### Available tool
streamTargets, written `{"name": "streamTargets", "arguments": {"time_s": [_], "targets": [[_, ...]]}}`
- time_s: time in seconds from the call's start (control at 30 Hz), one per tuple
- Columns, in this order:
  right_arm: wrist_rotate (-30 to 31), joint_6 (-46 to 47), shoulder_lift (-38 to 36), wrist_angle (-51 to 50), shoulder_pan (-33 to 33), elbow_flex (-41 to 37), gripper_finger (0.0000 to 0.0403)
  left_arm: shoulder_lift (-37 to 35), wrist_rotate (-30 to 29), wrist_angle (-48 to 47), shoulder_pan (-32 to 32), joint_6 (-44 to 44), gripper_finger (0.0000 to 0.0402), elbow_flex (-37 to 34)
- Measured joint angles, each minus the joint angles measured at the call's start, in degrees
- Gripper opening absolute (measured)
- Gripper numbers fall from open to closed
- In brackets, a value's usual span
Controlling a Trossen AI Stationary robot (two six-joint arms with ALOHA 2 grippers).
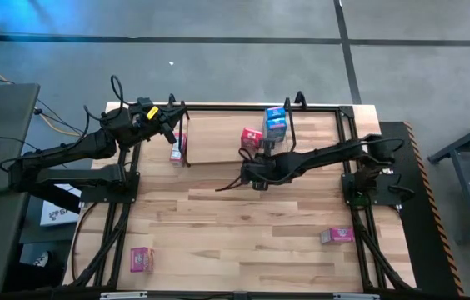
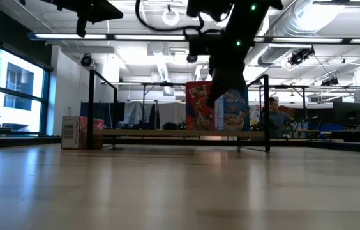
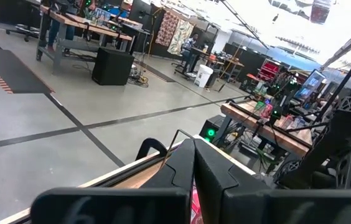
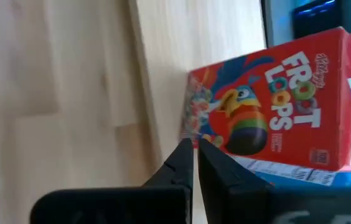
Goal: Stack cereal on shelf
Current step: Put the top red cereal box on the shelf
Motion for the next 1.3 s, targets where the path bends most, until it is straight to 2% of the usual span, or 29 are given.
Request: {"name": "streamTargets", "arguments": {"time_s": [0.17,0.4,0.73,0.87,1.3], "targets": [[4.0,-2.3,1.8,2.9,0.0,0.0,0.0000,0.0,-0.1,0.0,0.0,0.0,0.0000,0.0],[3.1,-3.8,3.5,7.8,-0.5,0.0,0.0000,0.0,-0.1,0.0,0.0,0.0,0.0000,0.0],[3.7,-3.3,4.1,8.0,-4.4,0.0,0.0000,0.0,-0.2,-0.5,0.0,0.0,0.0000,0.0],[1.3,-3.3,4.2,7.8,-6.3,0.0,0.0000,0.0,-0.2,-0.7,0.0,0.0,0.0000,0.0],[-0.5,-7.4,5.5,9.3,-10.0,0.0,0.0000,0.0,-1.2,-1.4,0.0,0.0,0.0000,0.0]]}}
